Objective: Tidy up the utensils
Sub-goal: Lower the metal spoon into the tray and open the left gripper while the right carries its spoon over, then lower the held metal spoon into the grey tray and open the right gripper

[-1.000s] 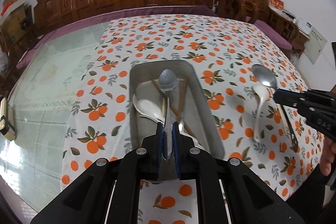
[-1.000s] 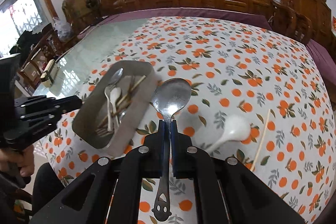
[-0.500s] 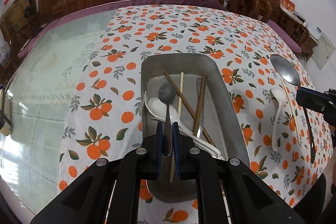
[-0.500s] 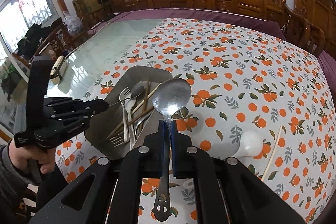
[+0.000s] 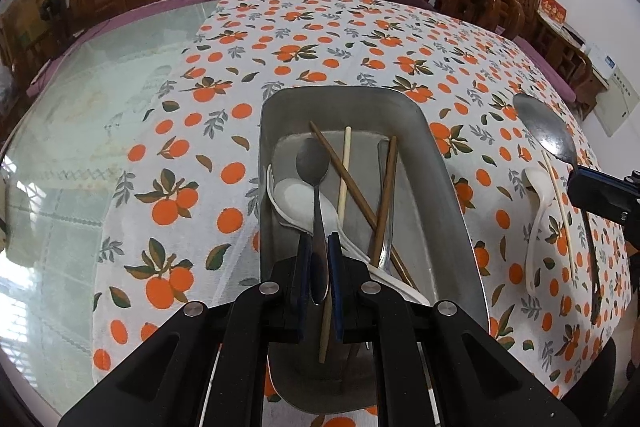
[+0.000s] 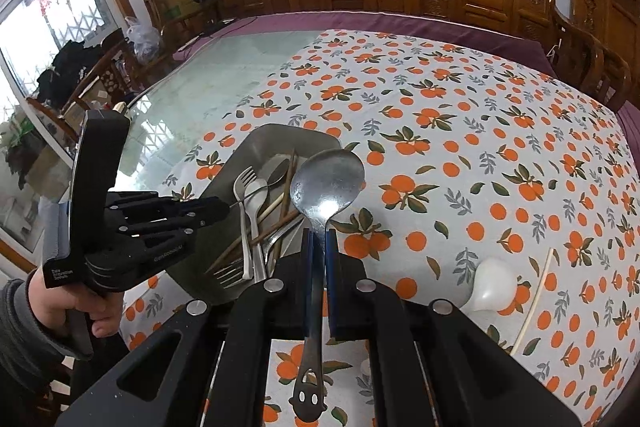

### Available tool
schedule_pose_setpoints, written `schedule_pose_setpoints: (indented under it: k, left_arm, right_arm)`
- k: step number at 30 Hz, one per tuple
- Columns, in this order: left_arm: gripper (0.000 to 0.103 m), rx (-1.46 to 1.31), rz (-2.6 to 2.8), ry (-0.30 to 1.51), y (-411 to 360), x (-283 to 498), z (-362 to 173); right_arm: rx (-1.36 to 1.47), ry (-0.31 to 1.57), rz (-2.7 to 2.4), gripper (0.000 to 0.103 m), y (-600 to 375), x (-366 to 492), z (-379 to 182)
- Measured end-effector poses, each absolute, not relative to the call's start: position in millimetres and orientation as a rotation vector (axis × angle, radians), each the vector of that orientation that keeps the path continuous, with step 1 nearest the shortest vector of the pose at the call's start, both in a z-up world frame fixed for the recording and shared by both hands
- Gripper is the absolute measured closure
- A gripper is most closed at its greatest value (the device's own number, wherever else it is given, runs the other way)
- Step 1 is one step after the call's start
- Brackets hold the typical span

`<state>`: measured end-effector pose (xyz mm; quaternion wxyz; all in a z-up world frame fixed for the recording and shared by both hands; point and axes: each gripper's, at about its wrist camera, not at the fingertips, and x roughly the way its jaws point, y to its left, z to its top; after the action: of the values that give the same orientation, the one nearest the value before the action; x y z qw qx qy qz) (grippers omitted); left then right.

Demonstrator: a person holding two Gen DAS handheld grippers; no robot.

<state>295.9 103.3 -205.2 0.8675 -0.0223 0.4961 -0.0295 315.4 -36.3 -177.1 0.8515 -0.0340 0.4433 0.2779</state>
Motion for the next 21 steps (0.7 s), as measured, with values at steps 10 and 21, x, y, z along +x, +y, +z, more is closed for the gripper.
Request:
schedule_pose_setpoints:
  k: [10, 21]
  left_arm:
    - [0.083, -0.065, -0.083, 0.977, 109, 287, -180]
    - [0.064, -0.069, -0.038, 0.895, 140, 263, -143]
  right_arm:
    - [-0.067, 0.929, 0.610, 0.096, -22, 321, -176]
    - [-0.062, 0.924, 0.659, 0.096, 18, 335, -177]
